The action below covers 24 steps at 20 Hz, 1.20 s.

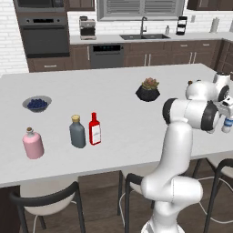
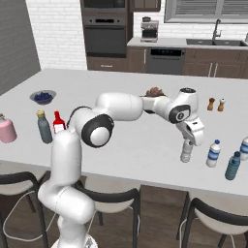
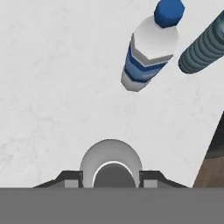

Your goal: Move the plastic bottles in the middle to the plastics group, and the glass bottles in the middle to the glass group.

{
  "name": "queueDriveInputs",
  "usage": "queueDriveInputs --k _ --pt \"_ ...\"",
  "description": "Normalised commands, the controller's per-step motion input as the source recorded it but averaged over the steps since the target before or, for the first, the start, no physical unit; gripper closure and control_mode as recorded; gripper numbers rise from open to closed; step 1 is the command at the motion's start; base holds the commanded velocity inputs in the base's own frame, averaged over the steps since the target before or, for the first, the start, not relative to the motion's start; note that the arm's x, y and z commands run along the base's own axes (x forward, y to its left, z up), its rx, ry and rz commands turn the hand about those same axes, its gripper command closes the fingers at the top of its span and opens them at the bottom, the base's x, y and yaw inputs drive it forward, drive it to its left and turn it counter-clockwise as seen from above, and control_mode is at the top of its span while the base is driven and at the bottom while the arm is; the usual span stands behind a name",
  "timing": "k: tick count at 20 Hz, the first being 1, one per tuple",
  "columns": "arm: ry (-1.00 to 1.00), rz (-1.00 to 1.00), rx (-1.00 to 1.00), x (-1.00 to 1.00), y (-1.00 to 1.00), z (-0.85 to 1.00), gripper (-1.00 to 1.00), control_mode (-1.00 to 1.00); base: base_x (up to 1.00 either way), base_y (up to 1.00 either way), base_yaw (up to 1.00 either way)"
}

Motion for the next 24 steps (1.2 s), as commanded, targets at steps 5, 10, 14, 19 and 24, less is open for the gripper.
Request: queueDriveInputs --k 5,10,14,19,24 --pt "-0.07 -0.06 -0.01 -0.01 0.01 0.00 1.00 -1.00 0.00 0.00 0.00" --pt "-0.03 -0.11 0.00 0.00 -0.08 0.00 1.00 -1.00 0.00 0.00 0.00" --pt "0.00 -0.10 0.00 0.00 -0.35 0.00 1.00 -1.00 0.00 0.00 0.00" --pt "0.00 -0.08 0.00 0.00 -0.36 0.00 1.00 -1.00 0.00 0.00 0.00" --pt "0.00 -0.03 0.00 0.00 -0.06 0.00 1.00 -1.00 0.00 0.00 0.00"
